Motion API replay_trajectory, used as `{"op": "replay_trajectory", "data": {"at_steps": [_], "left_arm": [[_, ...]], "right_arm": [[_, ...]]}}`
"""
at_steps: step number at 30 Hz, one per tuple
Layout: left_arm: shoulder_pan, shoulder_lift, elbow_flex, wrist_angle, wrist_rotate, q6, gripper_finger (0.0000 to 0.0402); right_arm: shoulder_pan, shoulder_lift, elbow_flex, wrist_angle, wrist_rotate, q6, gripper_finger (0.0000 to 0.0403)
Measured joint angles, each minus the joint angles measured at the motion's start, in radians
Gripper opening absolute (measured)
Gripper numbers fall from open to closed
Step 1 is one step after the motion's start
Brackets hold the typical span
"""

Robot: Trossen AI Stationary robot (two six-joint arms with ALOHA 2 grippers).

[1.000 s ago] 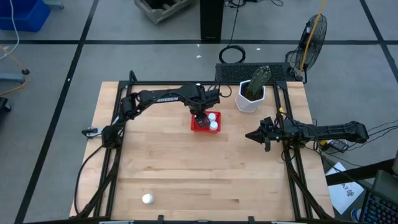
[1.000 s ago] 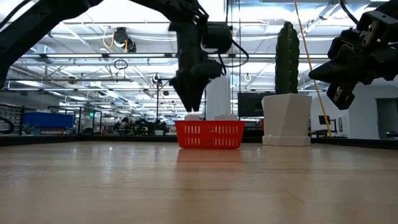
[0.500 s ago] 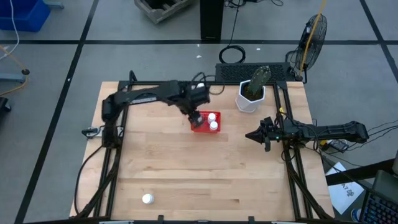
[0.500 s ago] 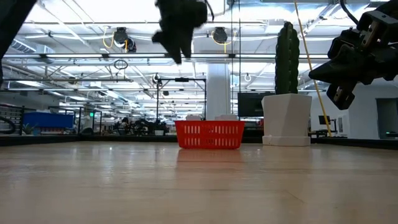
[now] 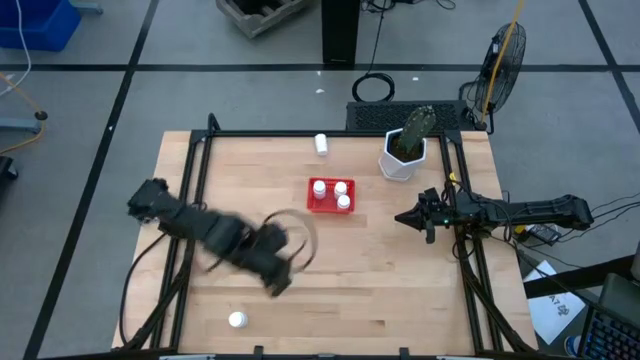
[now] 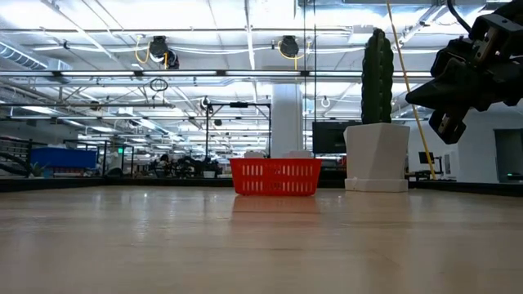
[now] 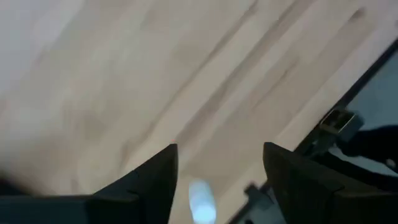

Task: Pick and place pill bottles into a basket
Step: Put the white medicine bottle into the red basket

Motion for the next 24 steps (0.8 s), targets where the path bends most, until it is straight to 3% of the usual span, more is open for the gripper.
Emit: {"op": "replay_trajectory", "data": {"at_steps": [5,10,15,24], "left_arm": [[-0.185,0.018,-0.043,0.023,-0.014,-0.359,0.0301],[-0.316,0.018,-0.183,0.176,-0.011,-0.653,0.0335],[-0.414,0.016,-0.310,0.340,-0.002,-0.871,0.0324],[-0.488,0.017,-0.456,0.399,0.035,-1.102,0.0295]], "right_arm": [[0.000,0.000,0.000,-0.001,0.000,0.000,0.0004],[0.000,0.000,0.000,0.000,0.000,0.000,0.0004],[0.000,0.000,0.000,0.000,0.000,0.000,0.0004],[0.000,0.000,0.000,0.000,0.000,0.000,0.0004]]}}
